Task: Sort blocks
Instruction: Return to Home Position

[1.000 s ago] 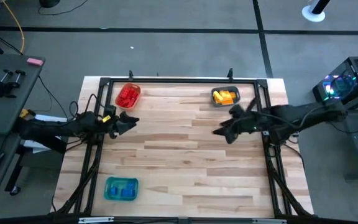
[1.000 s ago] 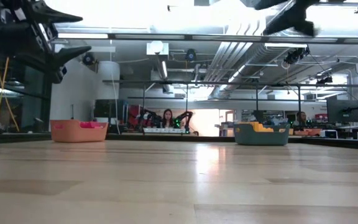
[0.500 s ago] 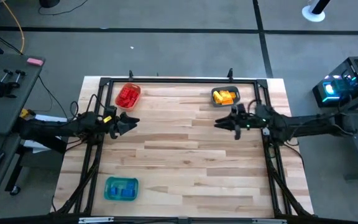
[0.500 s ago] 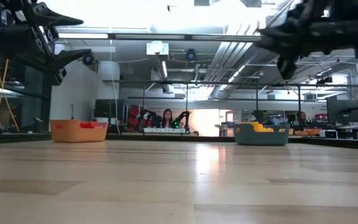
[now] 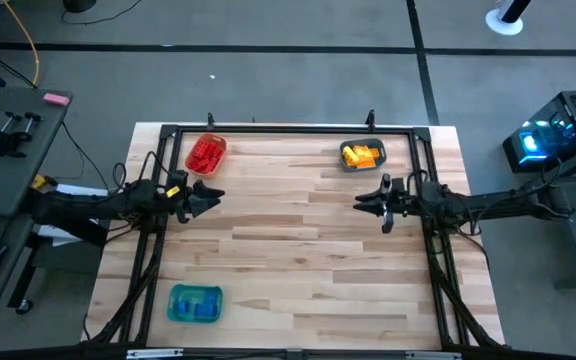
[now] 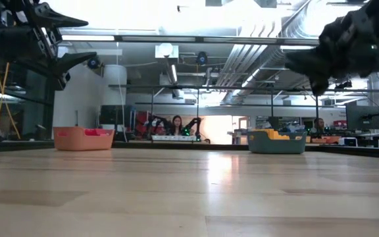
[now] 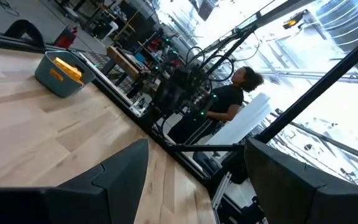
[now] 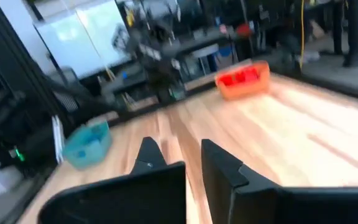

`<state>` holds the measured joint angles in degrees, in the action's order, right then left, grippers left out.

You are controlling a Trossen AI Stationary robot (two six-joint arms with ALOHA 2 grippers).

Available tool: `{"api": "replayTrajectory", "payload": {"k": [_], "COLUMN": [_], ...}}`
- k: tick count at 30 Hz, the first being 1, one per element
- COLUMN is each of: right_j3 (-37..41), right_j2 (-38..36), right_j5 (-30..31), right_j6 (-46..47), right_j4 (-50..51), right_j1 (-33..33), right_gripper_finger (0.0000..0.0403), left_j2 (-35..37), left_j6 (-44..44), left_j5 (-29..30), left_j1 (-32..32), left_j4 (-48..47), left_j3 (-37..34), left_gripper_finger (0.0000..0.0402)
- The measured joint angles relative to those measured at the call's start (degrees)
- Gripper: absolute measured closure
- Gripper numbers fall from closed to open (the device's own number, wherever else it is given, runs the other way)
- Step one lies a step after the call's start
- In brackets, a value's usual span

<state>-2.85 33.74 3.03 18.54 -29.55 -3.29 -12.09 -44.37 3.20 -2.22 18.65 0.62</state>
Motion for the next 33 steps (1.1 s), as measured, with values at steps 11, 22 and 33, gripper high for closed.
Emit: {"api": "replayTrajectory", "payload": {"k": [11,22,33], "right_j3": [-0.1,0.0,0.0], "right_j2": [-10.2,-30.3,-33.1], "right_j5": [0.0,-0.1,0.0], "right_j6": [0.0,0.9,0.9], "right_j4": [24.0,34.7,30.4], "right_j1": [0.3,0.3,-0.1], "right_gripper_finger": [0.0391,0.0391,0.0391], "left_j2": [7.0,11.9,11.9], "left_j6": [0.0,0.0,0.5], "left_j5": [0.0,0.1,-0.2], "left_j1": [0.0,0.0,0.1], "left_j4": [-4.6,-15.1,-17.9], "left_j3": [0.0,0.1,0.1], "left_gripper_finger": [0.0149,0.0149,0.0149]}}
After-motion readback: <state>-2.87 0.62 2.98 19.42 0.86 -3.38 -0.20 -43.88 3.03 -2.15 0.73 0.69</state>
